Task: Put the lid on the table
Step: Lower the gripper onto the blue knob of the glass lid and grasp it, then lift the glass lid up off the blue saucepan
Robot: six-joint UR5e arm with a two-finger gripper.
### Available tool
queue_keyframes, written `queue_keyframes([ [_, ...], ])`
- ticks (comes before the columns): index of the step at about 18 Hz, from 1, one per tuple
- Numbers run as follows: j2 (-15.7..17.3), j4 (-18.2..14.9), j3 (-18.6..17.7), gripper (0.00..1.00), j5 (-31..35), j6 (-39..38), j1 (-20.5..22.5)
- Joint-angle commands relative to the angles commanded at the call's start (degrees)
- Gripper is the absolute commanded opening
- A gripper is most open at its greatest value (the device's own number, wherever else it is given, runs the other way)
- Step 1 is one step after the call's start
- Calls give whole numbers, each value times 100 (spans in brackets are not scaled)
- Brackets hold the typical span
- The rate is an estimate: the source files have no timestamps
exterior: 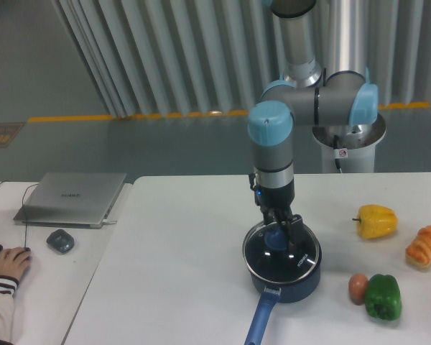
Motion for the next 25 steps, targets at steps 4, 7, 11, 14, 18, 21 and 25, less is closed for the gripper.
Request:
queue_keyframes([
  [4,-44,-35,-9,100,8,-27,-9],
  [7,-44,-35,0,93,-26,-18,-9],
  [11,-35,-35,0,75,-53,-9,-9],
  [14,-53,-26,0,67,-62,-18,-9],
  [18,-18,-26,26,63,-158,-18,17],
  [21,17,-26,44,63,-185,-9,44],
  [25,61,-140,140,62,-211,17,70],
])
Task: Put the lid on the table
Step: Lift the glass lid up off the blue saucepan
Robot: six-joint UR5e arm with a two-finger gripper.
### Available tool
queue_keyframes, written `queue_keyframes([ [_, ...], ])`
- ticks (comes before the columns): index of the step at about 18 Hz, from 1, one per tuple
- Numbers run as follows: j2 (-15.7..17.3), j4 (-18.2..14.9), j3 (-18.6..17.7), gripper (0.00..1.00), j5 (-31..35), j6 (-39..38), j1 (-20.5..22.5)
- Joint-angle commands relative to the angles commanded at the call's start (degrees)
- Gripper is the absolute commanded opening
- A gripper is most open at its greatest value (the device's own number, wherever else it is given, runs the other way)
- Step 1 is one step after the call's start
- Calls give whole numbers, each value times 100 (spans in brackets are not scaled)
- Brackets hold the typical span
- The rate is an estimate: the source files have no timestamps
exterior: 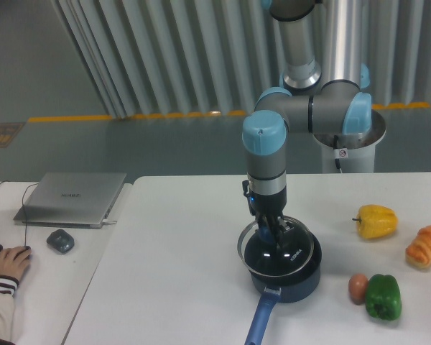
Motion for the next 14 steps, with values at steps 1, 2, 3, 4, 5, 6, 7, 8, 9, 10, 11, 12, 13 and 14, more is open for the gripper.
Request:
queue_keyframes([
  [1,26,-79,35,60,0,17,9],
  [2,35,-132,79,60,0,18,17],
  [3,35,-193,97,60,-9,18,44],
  [4,35,-238,97,60,-9,35,44],
  [5,35,-273,97,60,9,35,35],
  [6,35,-308,97,60,0,61,44],
  [7,44,-317,97,60,0,96,53],
  [8,53,-343,88,60,0,123,61],
  [9,70,-404,88,59,-9,167,96],
  [10,79,-483,88,59,-26,271,123],
  [11,88,-545,88,59,-79,368,123],
  [12,114,-572,88,59,-96,404,149],
  [13,158,-598,79,59,-97,413,184],
  [14,167,-642,62,59,-105,422,211],
])
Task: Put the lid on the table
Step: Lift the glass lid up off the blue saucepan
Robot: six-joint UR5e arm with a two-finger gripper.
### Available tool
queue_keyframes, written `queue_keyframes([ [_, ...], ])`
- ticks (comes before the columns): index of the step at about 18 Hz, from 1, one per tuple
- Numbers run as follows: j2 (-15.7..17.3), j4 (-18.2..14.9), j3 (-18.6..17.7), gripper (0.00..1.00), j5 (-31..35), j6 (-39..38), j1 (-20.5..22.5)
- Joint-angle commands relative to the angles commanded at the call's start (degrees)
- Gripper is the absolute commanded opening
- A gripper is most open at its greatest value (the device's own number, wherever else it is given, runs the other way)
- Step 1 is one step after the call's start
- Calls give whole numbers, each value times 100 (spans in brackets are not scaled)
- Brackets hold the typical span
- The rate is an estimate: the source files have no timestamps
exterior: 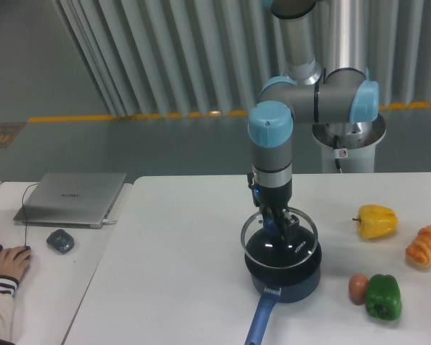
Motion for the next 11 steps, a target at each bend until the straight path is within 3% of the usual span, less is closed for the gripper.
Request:
queue_keyframes([
  [6,132,-334,-70,59,0,562,132],
  [11,387,-352,-387,59,-9,1256,351],
])
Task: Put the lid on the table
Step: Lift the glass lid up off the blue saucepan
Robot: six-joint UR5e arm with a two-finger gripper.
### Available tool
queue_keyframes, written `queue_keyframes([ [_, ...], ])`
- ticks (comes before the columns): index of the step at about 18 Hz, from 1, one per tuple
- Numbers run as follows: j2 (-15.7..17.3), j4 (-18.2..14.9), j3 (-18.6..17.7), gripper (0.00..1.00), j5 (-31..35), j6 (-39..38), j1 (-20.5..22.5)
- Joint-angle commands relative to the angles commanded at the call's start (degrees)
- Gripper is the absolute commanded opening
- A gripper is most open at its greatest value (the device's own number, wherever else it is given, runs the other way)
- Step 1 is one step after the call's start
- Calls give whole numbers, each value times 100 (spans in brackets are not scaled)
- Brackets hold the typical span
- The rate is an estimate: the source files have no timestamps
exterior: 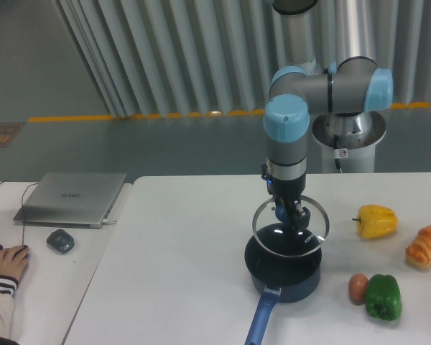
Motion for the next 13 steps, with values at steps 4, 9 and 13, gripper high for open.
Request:
queue_keyframes([
  [4,131,-52,-97,59,-97,351,167],
  [9,246,-79,-237,58,-211,747,264],
  [13,352,-132,-387,56,-202,1213,370],
])
